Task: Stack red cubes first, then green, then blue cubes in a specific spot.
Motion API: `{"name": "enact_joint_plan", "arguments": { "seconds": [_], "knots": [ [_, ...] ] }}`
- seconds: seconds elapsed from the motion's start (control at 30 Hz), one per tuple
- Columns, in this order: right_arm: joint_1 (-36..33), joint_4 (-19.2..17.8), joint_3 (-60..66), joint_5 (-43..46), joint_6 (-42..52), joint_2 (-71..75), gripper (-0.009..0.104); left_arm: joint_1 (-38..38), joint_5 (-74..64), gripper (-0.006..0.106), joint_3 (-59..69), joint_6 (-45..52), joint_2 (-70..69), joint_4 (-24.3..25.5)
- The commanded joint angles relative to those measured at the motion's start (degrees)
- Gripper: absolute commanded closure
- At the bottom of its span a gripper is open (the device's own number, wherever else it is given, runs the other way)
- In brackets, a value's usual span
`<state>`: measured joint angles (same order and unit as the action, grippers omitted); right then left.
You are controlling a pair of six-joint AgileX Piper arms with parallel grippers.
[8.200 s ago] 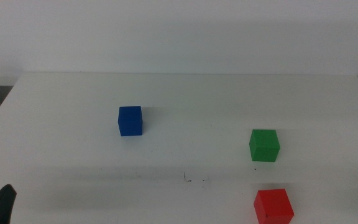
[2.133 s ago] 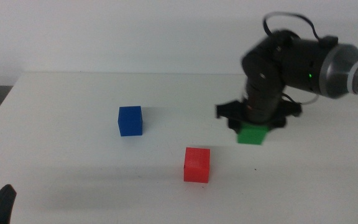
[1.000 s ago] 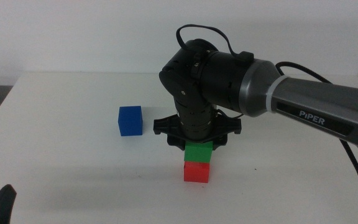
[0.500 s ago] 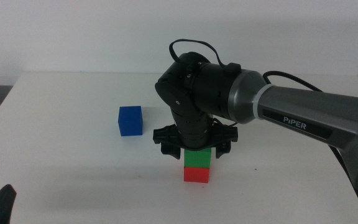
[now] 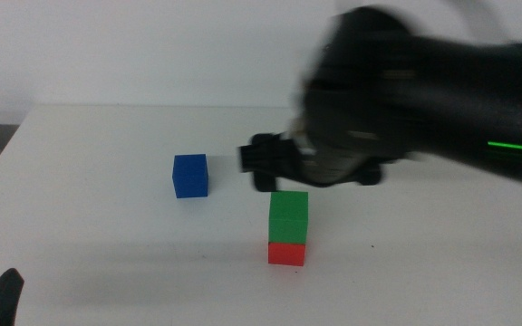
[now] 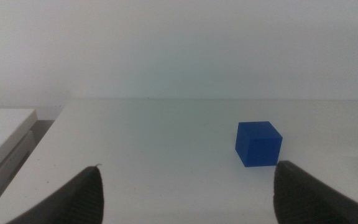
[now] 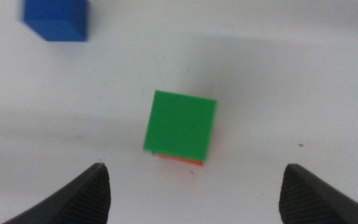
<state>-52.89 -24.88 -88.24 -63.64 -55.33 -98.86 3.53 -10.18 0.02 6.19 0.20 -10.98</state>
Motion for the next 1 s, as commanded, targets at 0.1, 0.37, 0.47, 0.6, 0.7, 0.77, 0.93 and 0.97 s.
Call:
{"name": "enact_joint_plan", "arguments": {
  "seconds": [0.1, 0.37, 0.47, 0.6, 0.7, 0.77, 0.93, 0.97],
  "knots": [
    [-0.91, -1.08, 18.08, 7.92, 10.11, 22.35, 0.002, -0.06, 0.96, 0.007, -0.02, -0.06, -0.20, -0.02],
    [-0.91, 4.85, 35.13, 15.36, 31.01, 55.13, 0.002, -0.06, 0.96, 0.007, -0.02, -0.06, -0.20, -0.02],
    [-0.91, 9.44, 35.64, 15.17, 37.94, 60.36, 0.002, -0.06, 0.96, 0.007, -0.02, -0.06, -0.20, -0.02],
    [-0.91, 13.35, 35.64, 15.17, 41.01, 62.45, 0.002, -0.06, 0.96, 0.007, -0.02, -0.06, -0.20, -0.02],
    [-0.91, 13.73, 35.64, 15.42, 41.01, 62.45, 0.002, -0.06, 0.96, 0.007, -0.02, -0.06, -0.20, -0.02],
    [-0.91, 13.73, 35.64, 15.99, 40.52, 62.45, 0.002, -0.06, 0.96, 0.007, -0.02, -0.06, -0.20, -0.02],
    [-0.91, 13.46, 35.64, 15.55, 39.55, 62.56, 0.002, -0.06, 0.96, 0.007, -0.02, -0.06, -0.20, -0.02],
    [-0.91, 13.46, 35.64, 15.69, 39.55, 62.56, 0.002, -0.06, 0.96, 0.007, -0.02, -0.06, -0.20, -0.02]
  ]
}}
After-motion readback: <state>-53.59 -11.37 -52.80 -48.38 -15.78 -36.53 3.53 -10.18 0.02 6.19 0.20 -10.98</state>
